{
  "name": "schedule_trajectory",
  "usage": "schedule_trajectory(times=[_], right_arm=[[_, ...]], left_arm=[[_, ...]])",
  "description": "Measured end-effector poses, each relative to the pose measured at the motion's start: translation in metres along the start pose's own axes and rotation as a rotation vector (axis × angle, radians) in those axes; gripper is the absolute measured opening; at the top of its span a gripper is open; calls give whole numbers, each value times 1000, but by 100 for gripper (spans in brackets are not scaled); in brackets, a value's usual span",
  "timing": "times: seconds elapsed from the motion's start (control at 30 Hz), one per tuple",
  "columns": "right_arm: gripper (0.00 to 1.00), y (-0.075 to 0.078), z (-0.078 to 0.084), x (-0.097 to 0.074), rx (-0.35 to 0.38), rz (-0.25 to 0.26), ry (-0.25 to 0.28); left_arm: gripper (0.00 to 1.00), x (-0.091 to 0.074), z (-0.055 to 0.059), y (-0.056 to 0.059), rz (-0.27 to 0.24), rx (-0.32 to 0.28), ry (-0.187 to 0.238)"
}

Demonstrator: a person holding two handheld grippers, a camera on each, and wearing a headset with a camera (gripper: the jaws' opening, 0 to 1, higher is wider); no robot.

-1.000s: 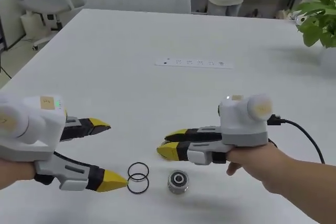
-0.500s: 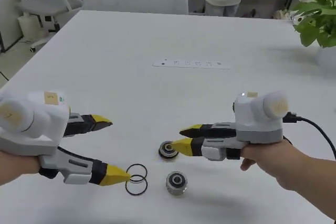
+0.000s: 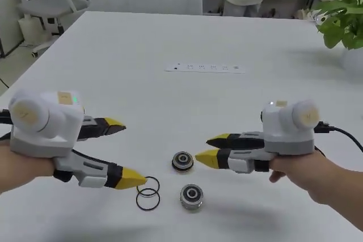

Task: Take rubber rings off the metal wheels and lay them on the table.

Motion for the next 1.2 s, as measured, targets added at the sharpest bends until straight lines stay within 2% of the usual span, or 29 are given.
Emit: schedule_trajectory(times=[0.77, 1.2], right_arm=[[37, 5, 13, 6, 1, 21, -9], [38, 10, 24, 3, 16, 30, -29]], left_arm=[[77, 24, -2, -4, 12, -11, -14], [76, 37, 1, -6, 27, -23, -30]])
Point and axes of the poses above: the centre of the closed fingertips' face, and the gripper's own axes: x roughly forward along the fingers, y roughly to its right, z roughly out of its underside, the point moved 6 cm from there along -x, roughly backward along the fingers, and after that the axes turned 11 degrees about -x, right-handed, at the moved point
